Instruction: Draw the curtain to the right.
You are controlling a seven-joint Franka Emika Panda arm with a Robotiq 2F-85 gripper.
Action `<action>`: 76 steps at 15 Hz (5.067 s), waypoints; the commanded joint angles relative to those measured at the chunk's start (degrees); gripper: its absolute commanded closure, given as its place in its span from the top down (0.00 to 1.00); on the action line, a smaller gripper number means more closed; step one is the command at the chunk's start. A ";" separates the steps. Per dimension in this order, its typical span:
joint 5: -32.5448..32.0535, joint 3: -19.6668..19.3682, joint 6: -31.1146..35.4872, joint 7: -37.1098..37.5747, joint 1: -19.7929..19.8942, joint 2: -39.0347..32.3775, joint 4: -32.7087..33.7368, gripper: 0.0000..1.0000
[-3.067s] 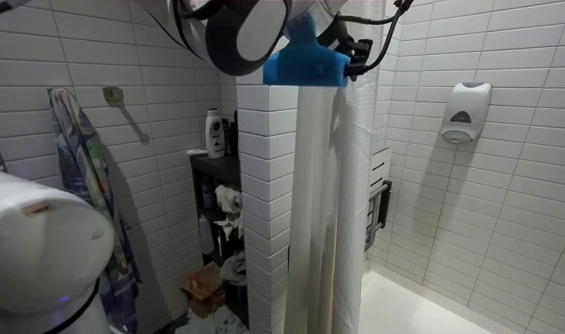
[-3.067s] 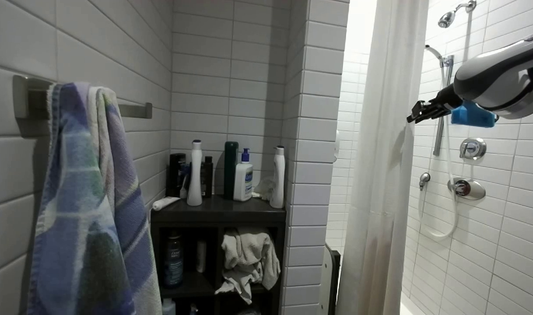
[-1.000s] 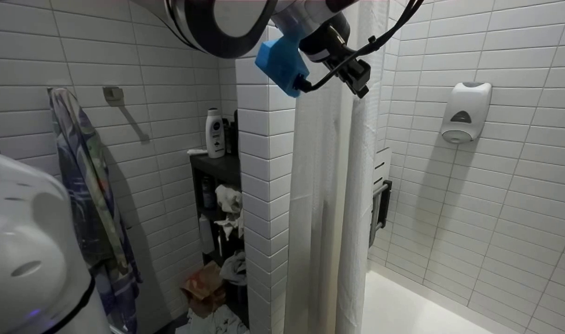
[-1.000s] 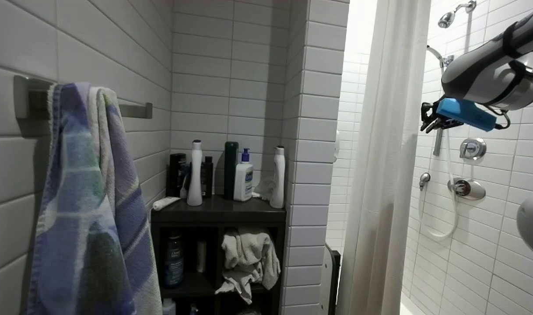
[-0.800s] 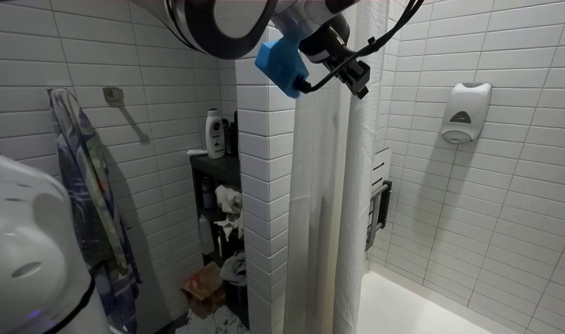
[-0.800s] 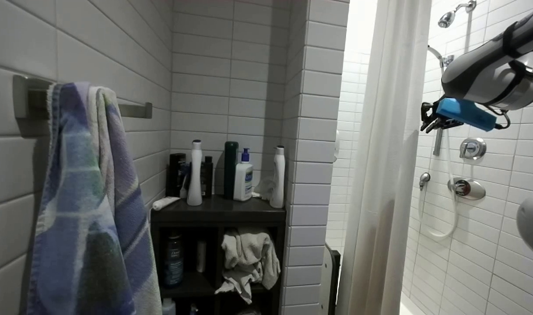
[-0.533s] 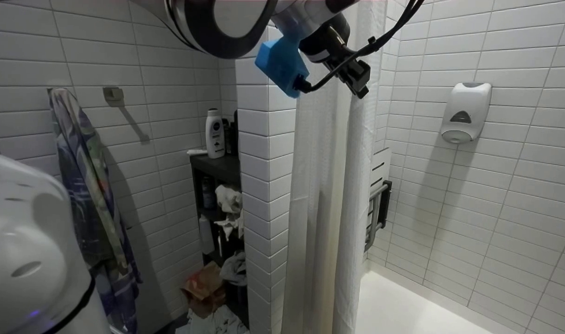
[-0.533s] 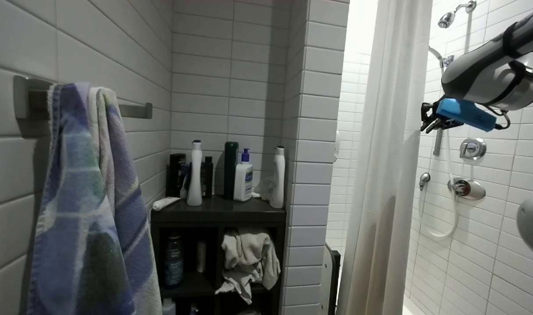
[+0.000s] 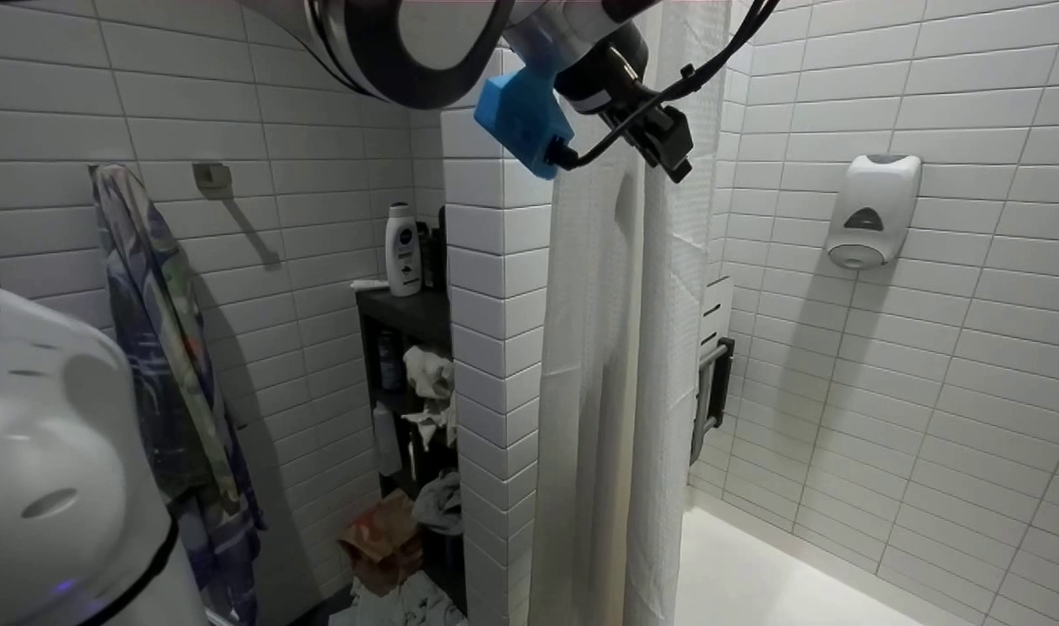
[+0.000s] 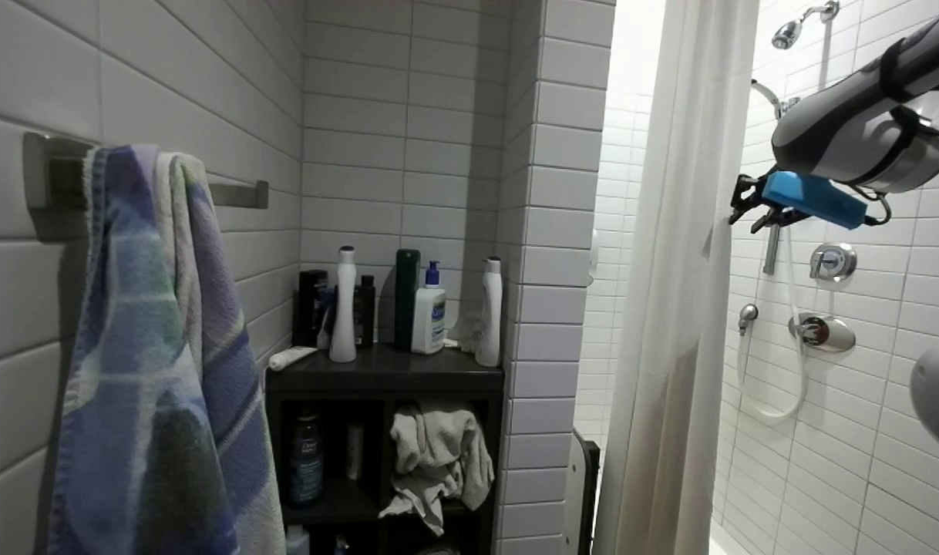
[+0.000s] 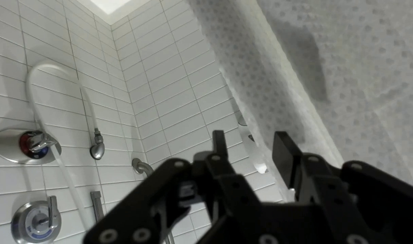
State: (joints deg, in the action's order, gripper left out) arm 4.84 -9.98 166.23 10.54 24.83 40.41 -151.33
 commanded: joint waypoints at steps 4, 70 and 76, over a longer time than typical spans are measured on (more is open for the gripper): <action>-0.13 4.72 2.18 3.09 0.46 1.76 -0.55 0.93; 1.30 -67.28 25.07 -10.33 -54.70 -18.57 36.80 0.00; 5.81 -93.07 24.86 -9.92 -75.74 -19.60 46.92 0.00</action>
State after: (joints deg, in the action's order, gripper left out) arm 7.23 -91.77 191.45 -0.59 -41.31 23.72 -109.81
